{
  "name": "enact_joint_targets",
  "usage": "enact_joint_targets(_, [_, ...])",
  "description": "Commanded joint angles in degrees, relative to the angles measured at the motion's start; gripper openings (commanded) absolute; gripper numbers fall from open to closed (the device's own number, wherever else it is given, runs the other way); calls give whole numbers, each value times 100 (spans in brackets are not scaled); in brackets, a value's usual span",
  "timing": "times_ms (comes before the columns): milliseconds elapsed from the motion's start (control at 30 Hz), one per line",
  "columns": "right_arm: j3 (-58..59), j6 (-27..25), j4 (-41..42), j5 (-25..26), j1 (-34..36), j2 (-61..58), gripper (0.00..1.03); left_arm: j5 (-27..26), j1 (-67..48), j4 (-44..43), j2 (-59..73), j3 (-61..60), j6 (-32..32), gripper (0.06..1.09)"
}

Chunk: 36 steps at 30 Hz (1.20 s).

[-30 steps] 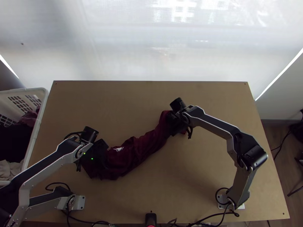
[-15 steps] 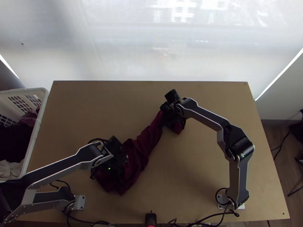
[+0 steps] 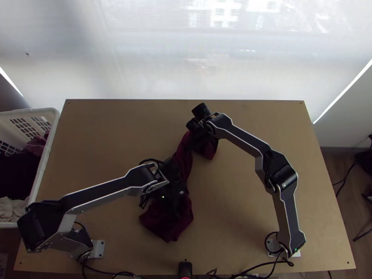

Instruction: Fold the t-shirt

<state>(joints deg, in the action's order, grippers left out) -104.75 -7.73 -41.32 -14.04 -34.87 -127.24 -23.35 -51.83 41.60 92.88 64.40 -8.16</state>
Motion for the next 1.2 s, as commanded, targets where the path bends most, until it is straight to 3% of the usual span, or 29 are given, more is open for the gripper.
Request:
enact_joint_targets(0, [-257,34,-201,-63,-20,-46,3,-11,-72,76,494,908,-10,10])
enact_joint_targets(100, [-177,43,-315,-55,-11,156,4,-20,-20,269,353,1039,104,10])
enact_joint_targets(133, [-160,70,-350,-55,7,226,12,-11,7,331,301,1101,140,12])
enact_joint_targets(267, [-63,43,-737,-46,33,446,61,6,112,700,143,1259,113,71])
enact_joint_targets(400, [315,78,-974,-11,77,903,74,15,314,1060,-139,1259,17,104])
enact_joint_targets(700, [1607,245,-1493,-20,191,2379,77,156,2011,1763,-1220,855,-449,104])
enact_joint_targets(933, [2574,272,-1924,-28,-696,3522,77,639,3962,1579,-1897,-349,-1231,104])
enact_joint_targets(1167, [2512,263,-2266,-160,-1628,3856,77,991,4225,1157,-2538,-1483,-1451,104])
